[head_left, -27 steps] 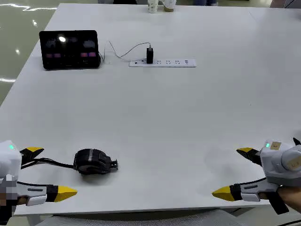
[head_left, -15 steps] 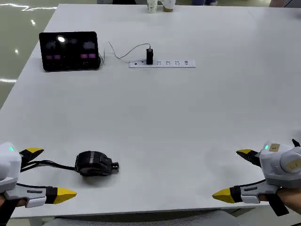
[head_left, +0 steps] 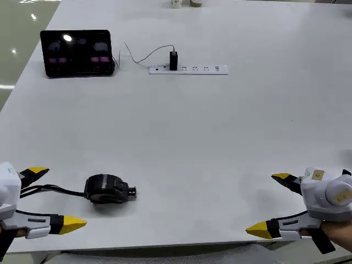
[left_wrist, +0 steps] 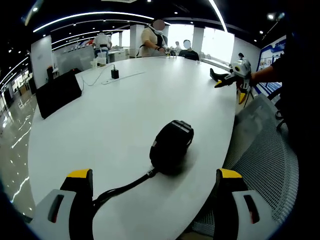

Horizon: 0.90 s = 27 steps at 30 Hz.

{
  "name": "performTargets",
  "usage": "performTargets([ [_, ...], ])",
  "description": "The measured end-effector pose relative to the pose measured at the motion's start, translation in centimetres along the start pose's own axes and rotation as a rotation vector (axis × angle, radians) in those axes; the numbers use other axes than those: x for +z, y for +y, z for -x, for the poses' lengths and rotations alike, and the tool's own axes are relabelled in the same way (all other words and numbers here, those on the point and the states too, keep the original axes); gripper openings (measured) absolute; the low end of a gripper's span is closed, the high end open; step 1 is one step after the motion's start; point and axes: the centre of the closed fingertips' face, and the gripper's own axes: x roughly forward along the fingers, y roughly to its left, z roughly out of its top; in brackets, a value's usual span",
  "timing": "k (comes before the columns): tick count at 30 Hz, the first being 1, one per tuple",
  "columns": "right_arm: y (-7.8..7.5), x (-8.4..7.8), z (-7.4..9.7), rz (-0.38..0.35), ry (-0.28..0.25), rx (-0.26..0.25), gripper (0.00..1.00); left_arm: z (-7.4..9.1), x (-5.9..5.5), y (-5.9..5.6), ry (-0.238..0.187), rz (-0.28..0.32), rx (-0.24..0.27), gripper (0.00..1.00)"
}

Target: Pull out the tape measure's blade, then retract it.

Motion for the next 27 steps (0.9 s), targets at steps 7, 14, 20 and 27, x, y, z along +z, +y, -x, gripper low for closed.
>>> performTargets([
  [7,-0.1,0.6,-0.4,0.041,-0.018,0.019,0.99,-0.1,-0.3,0.3,0.03,-0.081,0.008,0.99],
  [14,-0.4,1.8,-0.9,0.085,-0.019,0.03,0.99,-0.1,1.1,0.3,0.014,-0.097,-0.012,0.99],
  [20,0.1,2.7,-1.5,0.105,-0.027,0.045,0.99,-0.5,1.0,-0.1,0.038,-0.127,-0.061,0.99],
  [27,0.8,3.8,-2.2,0.124,-0.028,0.064,0.99,-1.0,1.4,-0.6,0.065,-0.162,-0.107,0.99],
])
